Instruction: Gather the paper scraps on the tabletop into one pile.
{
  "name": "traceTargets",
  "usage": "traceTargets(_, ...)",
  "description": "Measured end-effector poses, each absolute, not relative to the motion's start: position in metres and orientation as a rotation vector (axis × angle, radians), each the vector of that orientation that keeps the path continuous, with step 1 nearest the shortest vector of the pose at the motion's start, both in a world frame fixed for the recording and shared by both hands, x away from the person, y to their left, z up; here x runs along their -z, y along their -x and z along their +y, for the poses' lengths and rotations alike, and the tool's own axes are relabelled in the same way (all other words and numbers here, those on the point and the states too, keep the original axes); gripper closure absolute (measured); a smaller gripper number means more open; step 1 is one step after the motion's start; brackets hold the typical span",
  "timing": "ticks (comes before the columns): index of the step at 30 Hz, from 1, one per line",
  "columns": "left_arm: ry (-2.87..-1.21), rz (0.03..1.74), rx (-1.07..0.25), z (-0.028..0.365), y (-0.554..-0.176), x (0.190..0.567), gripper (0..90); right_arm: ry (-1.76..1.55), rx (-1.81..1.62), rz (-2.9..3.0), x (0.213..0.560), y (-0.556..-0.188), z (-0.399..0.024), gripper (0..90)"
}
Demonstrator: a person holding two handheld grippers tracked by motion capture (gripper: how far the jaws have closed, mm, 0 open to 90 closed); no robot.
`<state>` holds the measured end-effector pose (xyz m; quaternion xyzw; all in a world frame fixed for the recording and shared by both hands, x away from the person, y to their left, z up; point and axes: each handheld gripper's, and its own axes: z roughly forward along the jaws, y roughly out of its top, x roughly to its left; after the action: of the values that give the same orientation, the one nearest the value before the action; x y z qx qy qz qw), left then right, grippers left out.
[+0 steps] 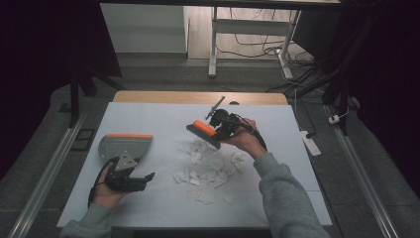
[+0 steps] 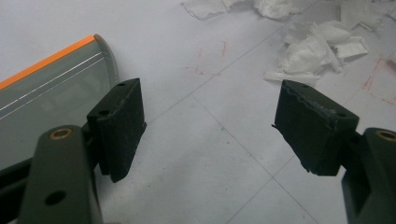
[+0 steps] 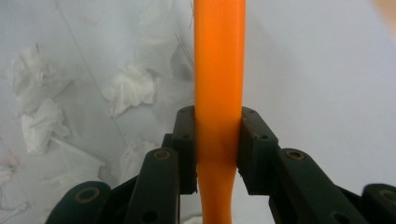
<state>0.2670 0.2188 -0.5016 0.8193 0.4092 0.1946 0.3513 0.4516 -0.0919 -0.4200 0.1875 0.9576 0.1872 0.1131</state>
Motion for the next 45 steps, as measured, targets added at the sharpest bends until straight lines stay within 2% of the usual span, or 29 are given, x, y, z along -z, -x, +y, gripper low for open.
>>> traceTargets(7, -2.123, 1.06, -0.505, 0.218, -0.267, 0.502, 25.3, -0.63, -0.576, 2.706, 0.413, -0.468, -0.093, 70.6)
traceTargets(17, -2.125, 1.061, -0.498, 0.22, -0.269, 0.503, 25.4, -0.589, -0.428, 2.679, 0.443, -0.497, -0.068, 70.6)
traceTargets(23, -2.125, 1.063, -0.497, 0.221, -0.269, 0.504, 25.5, -0.521, -0.383, 2.756, 0.449, -0.485, -0.059, 70.7)
traceTargets(28, -2.136, 1.06, -0.5, 0.219, -0.269, 0.504, 25.5, -0.458, -0.437, 2.814, 0.449, -0.453, -0.065, 70.7)
traceTargets(35, -2.134, 1.071, -0.497, 0.22, -0.269, 0.504, 25.6, -0.467, -0.655, 2.742, 0.415, -0.423, -0.093, 70.6)
traceTargets(39, -2.131, 1.074, -0.504, 0.219, -0.268, 0.504, 25.5, -0.5, -0.717, 2.679, 0.401, -0.422, -0.097, 70.6)
traceTargets(45, -2.122, 1.074, -0.504, 0.221, -0.268, 0.503, 25.5, -0.542, -0.747, 2.678, 0.41, -0.438, -0.078, 70.6)
